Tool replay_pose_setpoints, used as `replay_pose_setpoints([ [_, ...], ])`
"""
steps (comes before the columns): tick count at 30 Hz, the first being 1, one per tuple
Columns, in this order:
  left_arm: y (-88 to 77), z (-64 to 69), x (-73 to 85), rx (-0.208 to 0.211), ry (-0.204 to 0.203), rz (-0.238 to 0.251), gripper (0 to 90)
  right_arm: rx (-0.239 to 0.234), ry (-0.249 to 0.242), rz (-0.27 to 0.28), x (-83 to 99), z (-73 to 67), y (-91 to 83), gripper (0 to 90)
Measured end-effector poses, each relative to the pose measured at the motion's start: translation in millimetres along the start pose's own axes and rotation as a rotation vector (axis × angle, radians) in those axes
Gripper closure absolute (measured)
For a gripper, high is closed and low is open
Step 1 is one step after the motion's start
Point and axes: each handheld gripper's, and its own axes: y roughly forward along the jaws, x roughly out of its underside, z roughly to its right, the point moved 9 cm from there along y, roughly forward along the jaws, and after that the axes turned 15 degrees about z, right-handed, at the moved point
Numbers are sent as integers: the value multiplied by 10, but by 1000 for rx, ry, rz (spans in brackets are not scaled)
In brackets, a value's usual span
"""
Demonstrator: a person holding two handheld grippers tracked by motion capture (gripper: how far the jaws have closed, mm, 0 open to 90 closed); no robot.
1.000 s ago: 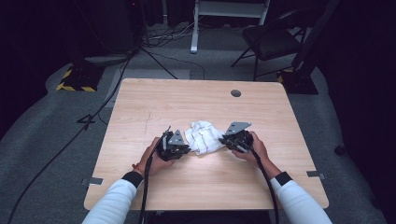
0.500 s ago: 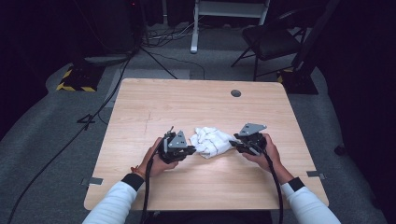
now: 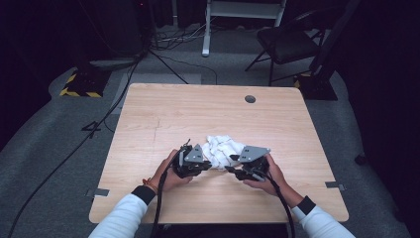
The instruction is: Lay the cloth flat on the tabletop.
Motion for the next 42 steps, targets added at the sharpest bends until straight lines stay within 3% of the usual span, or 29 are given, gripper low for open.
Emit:
replay_pose_setpoints([
  [2, 4, 3, -10, 1, -1, 6, 842, 0, -27, -21, 43, -37, 84, 566],
  [4, -8, 0, -16, -2, 10, 3, 842, -12, -23, -51, 122, -59, 157, 604],
  [7, -56, -40, -30, -15, 15, 13, 843, 32, -65, -114, 267, -20, 228, 688],
  [13, -175, -165, -69, -62, -7, 50, 843, 76, -88, -121, 330, 107, 168, 900],
  [16, -236, -203, -96, -81, -25, 76, 843, 92, -83, -119, 335, 181, 77, 900],
  [18, -242, -193, -105, -67, -41, 88, 843, 109, -56, -95, 311, 235, 25, 900],
  [20, -212, -145, -106, -44, -31, 80, 843, 102, -27, -57, 255, 231, 13, 814],
  [25, -139, 20, -148, 7, 20, 60, 843, 61, -59, -58, 189, 34, 95, 645],
  [30, -133, 123, -187, 32, 25, 74, 843, 26, -55, -58, 184, -116, 200, 502],
  [32, -117, 156, -190, 40, 35, 69, 843, 41, -78, -67, 194, -130, 257, 510],
  [35, -112, 166, -180, 36, 52, 57, 843, 82, -108, -94, 239, -104, 299, 658],
  [42, -222, 2, -187, -21, 23, 75, 844, 83, -123, -87, 249, -58, 176, 812],
])
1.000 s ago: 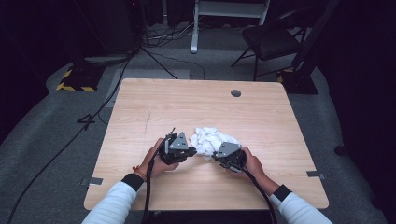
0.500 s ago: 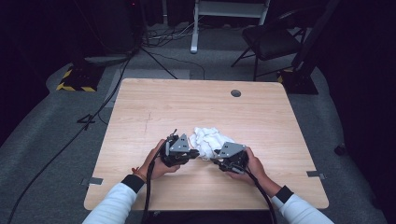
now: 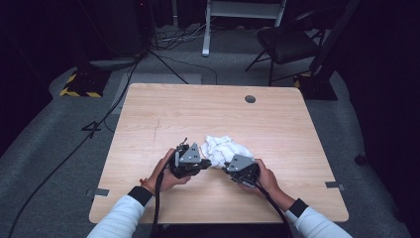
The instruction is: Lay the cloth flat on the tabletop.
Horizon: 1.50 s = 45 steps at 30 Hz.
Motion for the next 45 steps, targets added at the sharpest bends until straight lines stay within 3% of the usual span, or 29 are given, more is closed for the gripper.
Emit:
replay_pose_setpoints([
  [4, -58, -63, -18, -22, -14, 18, 844, -13, 9, 14, -1, 47, -79, 859],
  [7, -95, -70, -51, -37, 10, 18, 844, -6, 16, 29, -38, 91, -144, 861],
  [12, -257, -177, -176, -95, 9, 68, 845, 12, 35, 72, -125, 194, -340, 862],
  [22, -638, -339, -377, -213, 22, 154, 845, 113, 119, 147, -139, 574, -869, 867],
  [28, -783, -476, -333, -263, -19, 167, 845, 190, 168, 150, 20, 822, -1119, 867],
  [30, -776, -512, -265, -269, -45, 154, 845, 211, 196, 134, 128, 881, -1155, 866],
  [36, -584, -595, -11, -276, -65, 58, 843, 227, 283, 61, 473, 1000, -1090, 860],
  [40, -428, -636, 48, -277, -70, 30, 839, 226, 296, 23, 583, 1020, -999, 840],
  [42, -366, -664, 55, -284, -78, 25, 830, 222, 278, 0, 611, 994, -958, 795],
  [43, -337, -685, 63, -302, -85, 17, 796, 236, 269, -13, 623, 997, -946, 746],
  [45, -307, -674, 68, -313, -104, 3, 623, 257, 274, -23, 639, 1024, -941, 673],
])
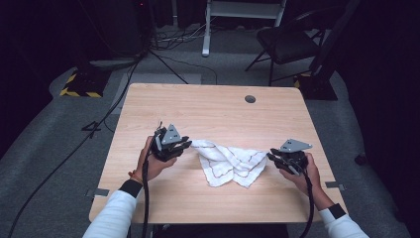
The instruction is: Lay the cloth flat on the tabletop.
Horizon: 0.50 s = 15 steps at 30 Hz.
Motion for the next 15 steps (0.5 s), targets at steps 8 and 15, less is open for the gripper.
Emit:
replay_pose_setpoints([
  [8, 27, 511, -151, 134, 20, 33, 299, 50, 46, -3, 25, 134, -35, 506],
  [15, 216, 1093, -55, 349, 60, -15, 339, 41, 24, 71, -148, 90, -136, 489],
])
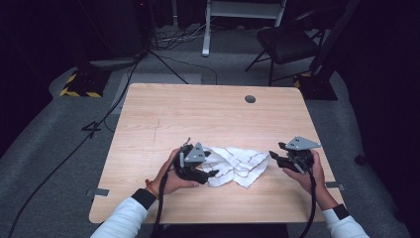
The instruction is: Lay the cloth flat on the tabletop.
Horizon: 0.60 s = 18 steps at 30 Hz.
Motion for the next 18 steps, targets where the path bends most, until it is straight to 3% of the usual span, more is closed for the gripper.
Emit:
replay_pose_setpoints([
  [4, 221, 194, 142, 83, 28, -73, 402, -69, -36, 67, -176, -213, -39, 518],
  [7, 329, 213, 228, 98, 22, -101, 421, -163, -72, 92, -254, -492, -21, 538],
  [11, 394, 170, 315, 86, 6, -126, 413, -290, -153, 40, -185, -881, 112, 547],
  [13, 401, 147, 359, 74, 2, -138, 414, -327, -157, 20, -134, -983, 187, 543],
  [15, 415, 136, 399, 88, -4, -150, 421, -343, -174, -17, -57, -1044, 270, 534],
  [18, 423, 108, 450, 76, 28, -170, 470, -342, -211, -69, 66, -1079, 389, 550],
])
